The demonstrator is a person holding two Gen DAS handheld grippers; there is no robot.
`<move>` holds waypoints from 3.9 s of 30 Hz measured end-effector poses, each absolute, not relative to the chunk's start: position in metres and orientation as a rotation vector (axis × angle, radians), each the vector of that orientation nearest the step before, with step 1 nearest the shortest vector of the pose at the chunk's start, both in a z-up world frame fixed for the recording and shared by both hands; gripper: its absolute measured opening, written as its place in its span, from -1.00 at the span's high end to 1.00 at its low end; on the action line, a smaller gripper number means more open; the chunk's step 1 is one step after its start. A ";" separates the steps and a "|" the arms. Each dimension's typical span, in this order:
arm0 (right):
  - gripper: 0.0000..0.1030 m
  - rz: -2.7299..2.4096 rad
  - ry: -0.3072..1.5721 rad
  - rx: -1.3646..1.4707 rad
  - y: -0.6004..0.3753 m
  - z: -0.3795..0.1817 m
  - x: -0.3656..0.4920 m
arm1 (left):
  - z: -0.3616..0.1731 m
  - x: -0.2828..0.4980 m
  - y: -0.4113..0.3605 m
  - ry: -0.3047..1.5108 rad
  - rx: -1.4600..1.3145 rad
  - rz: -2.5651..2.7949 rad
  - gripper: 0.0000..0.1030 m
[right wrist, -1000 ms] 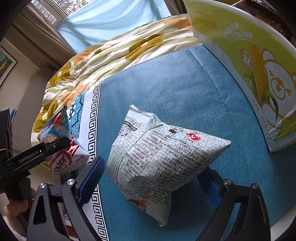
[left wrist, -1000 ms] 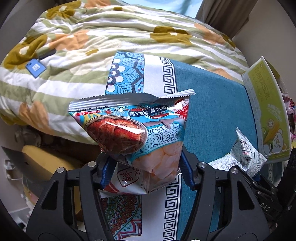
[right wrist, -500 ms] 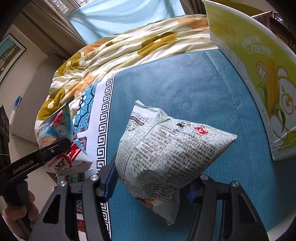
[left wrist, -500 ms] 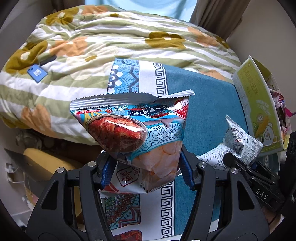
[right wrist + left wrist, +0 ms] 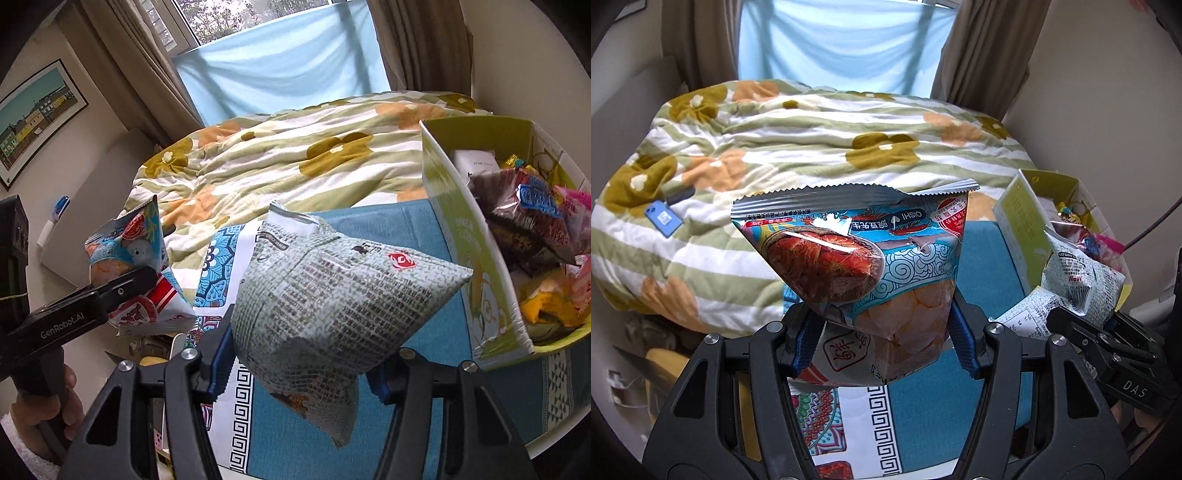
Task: Organize snacks
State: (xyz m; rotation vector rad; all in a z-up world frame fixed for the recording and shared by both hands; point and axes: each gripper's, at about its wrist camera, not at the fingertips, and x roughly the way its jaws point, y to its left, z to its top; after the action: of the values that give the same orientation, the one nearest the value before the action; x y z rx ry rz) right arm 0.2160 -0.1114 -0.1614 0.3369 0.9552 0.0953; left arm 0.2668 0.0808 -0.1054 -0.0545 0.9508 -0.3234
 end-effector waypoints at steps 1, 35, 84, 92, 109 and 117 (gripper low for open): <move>-0.07 0.099 0.941 0.333 -0.115 -0.154 0.214 | -0.099 0.267 0.075 0.940 -0.053 -0.327 -0.11; -0.07 0.059 0.794 0.313 -0.463 -0.068 0.229 | -0.110 0.360 -0.333 1.060 -0.013 -0.482 -0.40; -0.94 0.080 0.797 0.160 -0.385 -0.073 0.158 | -0.050 0.164 -0.133 0.834 -0.025 -0.236 -0.92; -0.94 0.056 0.679 0.137 -0.329 -0.024 0.085 | 0.012 0.068 -0.088 0.590 0.031 -0.218 -1.00; -0.94 -0.149 0.603 0.071 -0.277 -0.017 -0.005 | 0.009 -0.003 -0.056 0.521 0.038 -0.159 -1.00; -0.94 -0.129 0.591 0.072 -0.273 -0.014 -0.004 | 0.009 -0.004 -0.060 0.518 0.049 -0.149 -1.00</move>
State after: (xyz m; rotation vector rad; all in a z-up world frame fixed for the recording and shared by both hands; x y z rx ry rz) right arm -0.0037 -0.2733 -0.0136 0.0719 0.5910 -0.1290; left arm -0.0039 -0.0596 0.0092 0.0490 0.5178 -0.1490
